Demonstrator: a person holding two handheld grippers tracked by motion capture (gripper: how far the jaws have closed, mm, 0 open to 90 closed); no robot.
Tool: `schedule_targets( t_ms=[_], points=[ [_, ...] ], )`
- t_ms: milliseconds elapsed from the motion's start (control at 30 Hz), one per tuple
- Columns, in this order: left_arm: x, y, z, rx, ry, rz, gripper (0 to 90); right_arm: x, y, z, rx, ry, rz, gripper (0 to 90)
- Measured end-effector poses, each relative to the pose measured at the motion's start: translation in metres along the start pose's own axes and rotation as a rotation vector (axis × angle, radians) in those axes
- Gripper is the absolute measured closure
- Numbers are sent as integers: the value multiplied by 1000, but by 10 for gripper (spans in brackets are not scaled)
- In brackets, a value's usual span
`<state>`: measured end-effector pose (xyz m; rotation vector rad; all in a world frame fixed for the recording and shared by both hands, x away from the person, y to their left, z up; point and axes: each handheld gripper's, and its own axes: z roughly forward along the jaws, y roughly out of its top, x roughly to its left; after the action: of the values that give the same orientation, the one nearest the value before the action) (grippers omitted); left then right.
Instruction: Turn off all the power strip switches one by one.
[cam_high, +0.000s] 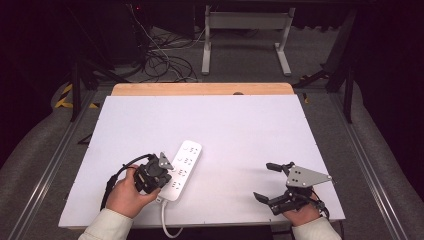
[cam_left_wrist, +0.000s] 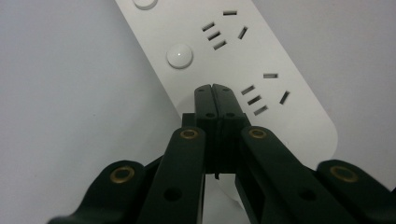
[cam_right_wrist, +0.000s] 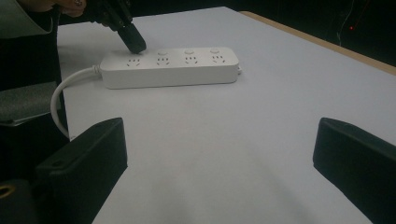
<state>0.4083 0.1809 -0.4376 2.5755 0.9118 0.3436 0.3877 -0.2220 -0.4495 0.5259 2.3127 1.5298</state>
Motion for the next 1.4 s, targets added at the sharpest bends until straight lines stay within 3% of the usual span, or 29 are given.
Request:
schedule_targets(
  t_ms=[200,267,333,400,433,633,900,1100,1400],
  points=[
    [-4,0,1,2,22,6,900,1,0,1,1,0,3,36],
    [-8,0,1,5,57,11,900,1,0,1,2,-2,2,36],
    [-7,0,1,3,50,8,900,1,0,1,3,-2,2,36],
    [-5,-4,-1,-53,49,-8,900,1,0,0,2,-4,2,36],
    [-2,-4,-2,-63,22,-22,900,0,0,0,0,-3,1,36],
    [-8,5,-17,-151,27,6,900,-1,0,0,1,-4,2,36],
    [-5,8,-20,-182,6,17,900,0,0,0,3,-4,0,36],
    [2,17,-21,-211,-10,3,900,0,0,1,5,-4,1,36],
    [15,26,-12,-209,-26,-31,900,-1,-1,1,9,-7,-1,36]
  ],
)
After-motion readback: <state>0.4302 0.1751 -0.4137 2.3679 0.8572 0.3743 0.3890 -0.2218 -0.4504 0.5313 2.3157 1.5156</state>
